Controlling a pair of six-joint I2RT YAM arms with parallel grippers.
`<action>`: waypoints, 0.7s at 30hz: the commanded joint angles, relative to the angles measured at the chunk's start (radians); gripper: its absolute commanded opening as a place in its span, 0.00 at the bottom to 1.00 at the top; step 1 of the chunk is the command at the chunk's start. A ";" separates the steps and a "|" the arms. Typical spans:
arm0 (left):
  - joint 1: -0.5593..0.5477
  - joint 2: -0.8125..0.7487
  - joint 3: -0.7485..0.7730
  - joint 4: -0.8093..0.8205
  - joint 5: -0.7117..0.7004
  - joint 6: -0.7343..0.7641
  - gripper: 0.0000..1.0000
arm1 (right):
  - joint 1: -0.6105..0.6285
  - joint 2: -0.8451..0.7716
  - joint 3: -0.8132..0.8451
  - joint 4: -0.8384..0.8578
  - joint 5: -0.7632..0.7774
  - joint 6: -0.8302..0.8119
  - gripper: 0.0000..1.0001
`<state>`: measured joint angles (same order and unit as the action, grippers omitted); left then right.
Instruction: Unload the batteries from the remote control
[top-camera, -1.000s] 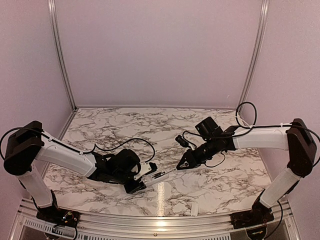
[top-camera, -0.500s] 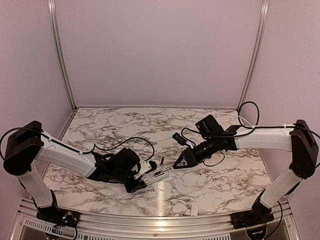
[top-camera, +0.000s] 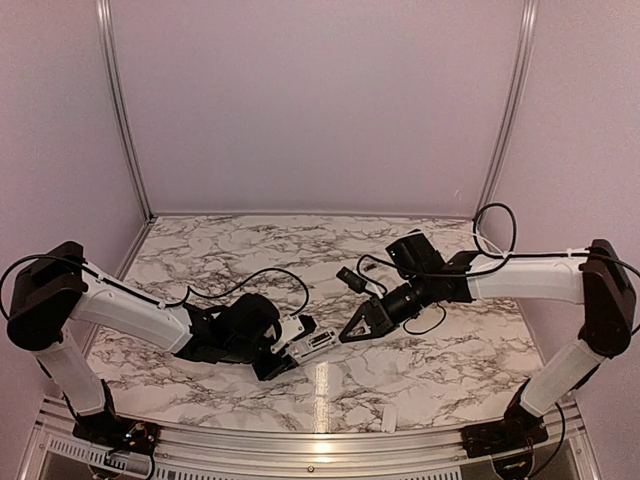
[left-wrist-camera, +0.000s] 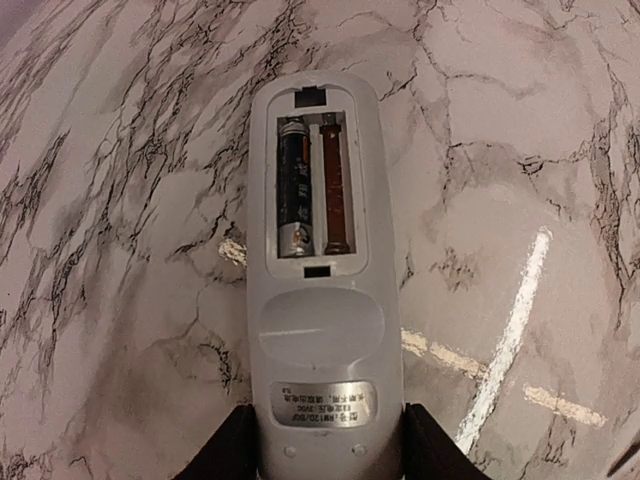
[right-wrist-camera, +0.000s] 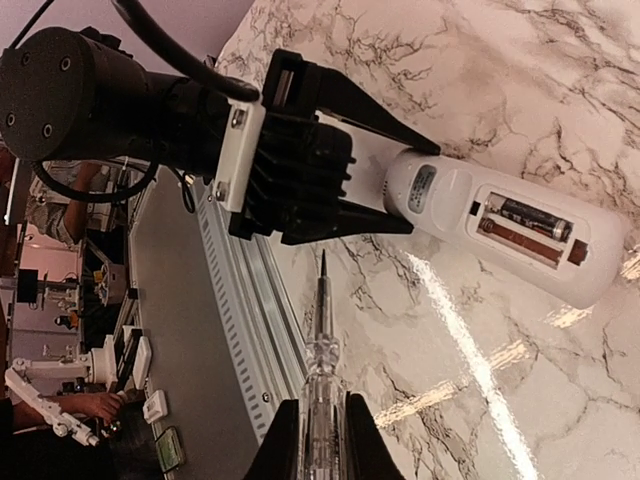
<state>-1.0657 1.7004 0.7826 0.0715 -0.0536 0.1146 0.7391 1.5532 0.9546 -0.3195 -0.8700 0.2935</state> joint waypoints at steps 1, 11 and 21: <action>0.003 -0.028 0.003 0.029 -0.012 -0.009 0.00 | -0.003 -0.003 0.086 -0.076 0.098 -0.029 0.00; 0.001 -0.038 -0.008 0.003 -0.022 -0.010 0.00 | -0.028 -0.073 0.226 -0.241 0.423 0.005 0.00; 0.000 -0.052 -0.026 0.014 -0.059 -0.036 0.54 | -0.030 -0.116 0.348 -0.404 0.698 0.035 0.00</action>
<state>-1.0660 1.6844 0.7807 0.0700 -0.0872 0.0940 0.7132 1.4620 1.2549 -0.6243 -0.3122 0.3069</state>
